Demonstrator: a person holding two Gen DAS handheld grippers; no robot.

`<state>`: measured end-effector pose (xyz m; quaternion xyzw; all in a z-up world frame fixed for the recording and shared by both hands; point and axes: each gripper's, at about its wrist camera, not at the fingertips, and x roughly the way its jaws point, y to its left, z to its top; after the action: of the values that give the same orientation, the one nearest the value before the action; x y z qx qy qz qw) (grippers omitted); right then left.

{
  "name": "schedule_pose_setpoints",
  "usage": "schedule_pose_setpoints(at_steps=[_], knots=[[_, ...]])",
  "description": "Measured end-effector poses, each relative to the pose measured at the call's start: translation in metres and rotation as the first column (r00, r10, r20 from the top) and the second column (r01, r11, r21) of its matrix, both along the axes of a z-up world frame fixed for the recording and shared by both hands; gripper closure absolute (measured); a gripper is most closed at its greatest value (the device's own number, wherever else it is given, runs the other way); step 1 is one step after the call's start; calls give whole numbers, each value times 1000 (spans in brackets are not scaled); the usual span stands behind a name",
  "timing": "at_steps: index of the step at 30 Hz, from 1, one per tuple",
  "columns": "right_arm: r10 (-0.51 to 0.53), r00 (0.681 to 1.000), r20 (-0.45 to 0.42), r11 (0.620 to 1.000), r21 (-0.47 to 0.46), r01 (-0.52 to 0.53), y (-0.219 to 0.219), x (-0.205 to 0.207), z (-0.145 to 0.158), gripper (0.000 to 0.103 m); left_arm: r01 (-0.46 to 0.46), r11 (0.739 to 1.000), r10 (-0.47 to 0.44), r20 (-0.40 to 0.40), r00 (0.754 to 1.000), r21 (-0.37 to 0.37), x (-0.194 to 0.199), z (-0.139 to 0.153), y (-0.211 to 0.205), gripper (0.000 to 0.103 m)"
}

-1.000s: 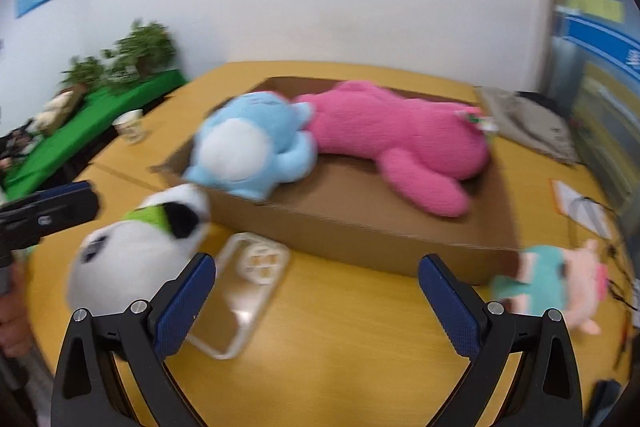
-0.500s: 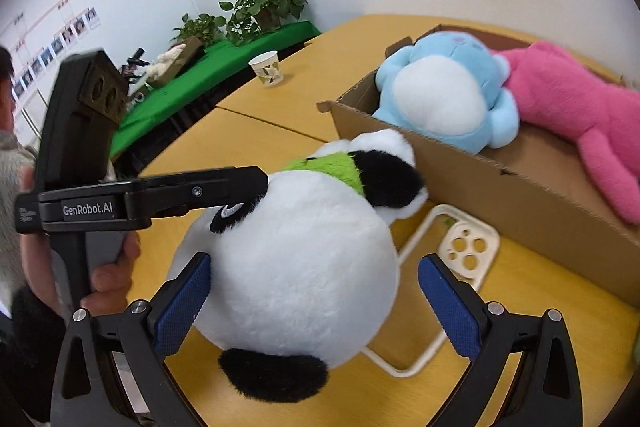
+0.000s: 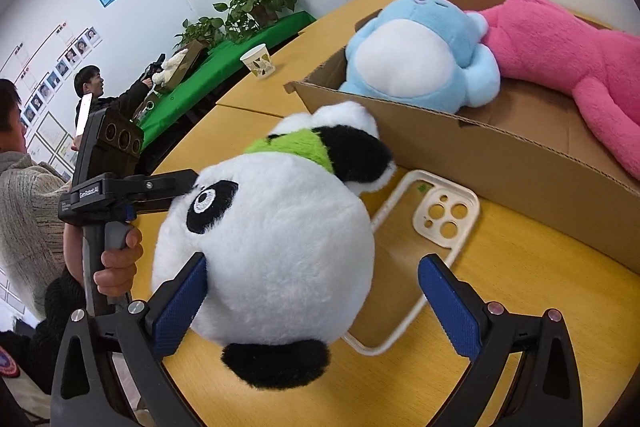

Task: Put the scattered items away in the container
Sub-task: 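Close the left gripper on the panda plush's head and lift it, then carry the panda plush over the box and lower it beside the cat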

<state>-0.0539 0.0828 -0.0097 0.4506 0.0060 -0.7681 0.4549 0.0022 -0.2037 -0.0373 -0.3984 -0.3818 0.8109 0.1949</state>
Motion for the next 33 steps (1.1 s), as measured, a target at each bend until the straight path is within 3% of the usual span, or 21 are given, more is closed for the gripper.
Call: schedule_pose_setpoints(at_steps=[5, 12, 15, 19, 22, 25, 27, 33], knots=[[22, 997, 73, 999, -40, -19, 7, -7, -7, 0, 55, 981, -56, 2, 998, 186, -3, -21, 0, 25], [126, 983, 137, 978, -181, -100, 15, 0, -10, 0, 159, 950, -156, -33, 987, 267, 4, -27, 9, 25], [162, 976, 147, 967, -221, -128, 8, -1, -9, 0, 179, 948, -173, -44, 984, 263, 2, -24, 13, 25], [154, 970, 190, 973, -201, -115, 0, -7, -19, 0, 171, 955, -167, -35, 985, 244, -4, -21, 16, 25], [172, 962, 210, 976, -172, -137, -10, -6, -28, 0, 176, 967, -172, -39, 984, 185, -7, -13, 24, 25], [182, 969, 165, 976, -152, -157, -18, 2, -26, 2, 169, 977, -164, -43, 985, 133, -10, -4, 30, 24], [182, 974, 132, 976, -144, -162, -19, 8, -21, 9, 167, 979, -163, -48, 985, 119, -10, 1, 31, 27], [147, 988, 47, 973, -189, -136, -6, 15, 3, 17, 184, 982, -178, -139, 974, 34, -13, 45, 43, 33]])
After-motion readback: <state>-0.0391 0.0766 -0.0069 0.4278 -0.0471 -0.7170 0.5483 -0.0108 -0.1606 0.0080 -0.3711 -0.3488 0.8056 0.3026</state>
